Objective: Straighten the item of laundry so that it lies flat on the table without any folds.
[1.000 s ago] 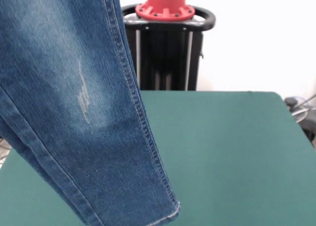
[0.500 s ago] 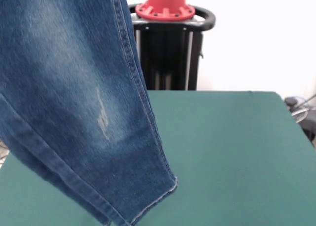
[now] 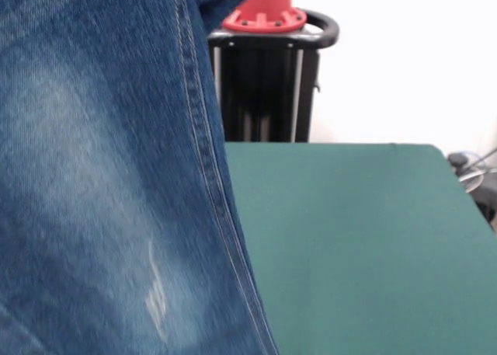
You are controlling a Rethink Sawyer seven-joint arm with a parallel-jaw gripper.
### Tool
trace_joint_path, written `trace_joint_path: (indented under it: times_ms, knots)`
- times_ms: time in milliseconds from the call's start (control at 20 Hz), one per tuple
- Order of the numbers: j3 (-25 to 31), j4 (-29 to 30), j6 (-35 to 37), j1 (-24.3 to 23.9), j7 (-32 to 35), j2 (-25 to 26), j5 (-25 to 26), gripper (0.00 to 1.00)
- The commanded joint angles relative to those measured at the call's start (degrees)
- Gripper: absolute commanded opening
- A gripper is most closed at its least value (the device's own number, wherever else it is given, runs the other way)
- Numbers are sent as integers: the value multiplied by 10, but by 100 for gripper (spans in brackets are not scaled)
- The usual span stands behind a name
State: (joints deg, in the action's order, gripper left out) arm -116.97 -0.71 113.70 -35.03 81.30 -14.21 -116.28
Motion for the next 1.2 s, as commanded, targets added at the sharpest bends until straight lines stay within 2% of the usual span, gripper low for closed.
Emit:
trace_joint_path:
  times_ms: [50, 250, 400, 500, 700, 900, 1000, 1200]
  knots:
    - [-308, 25, 53, -6, -149, -56, -189, 0]
    - [-354, 31, 61, -7, -152, -66, -226, 0]
    - [-336, 28, 34, -4, -127, -46, -232, 0]
    - [-298, 24, -6, 4, -101, -20, -216, 0]
    - [-164, 32, -105, 35, -46, 60, -118, 0]
    - [-28, 106, -174, 95, -32, 133, 4, 0]
    - [16, 136, -187, 121, -33, 147, 46, 0]
    - [73, 150, -201, 148, -20, 152, 103, 0]
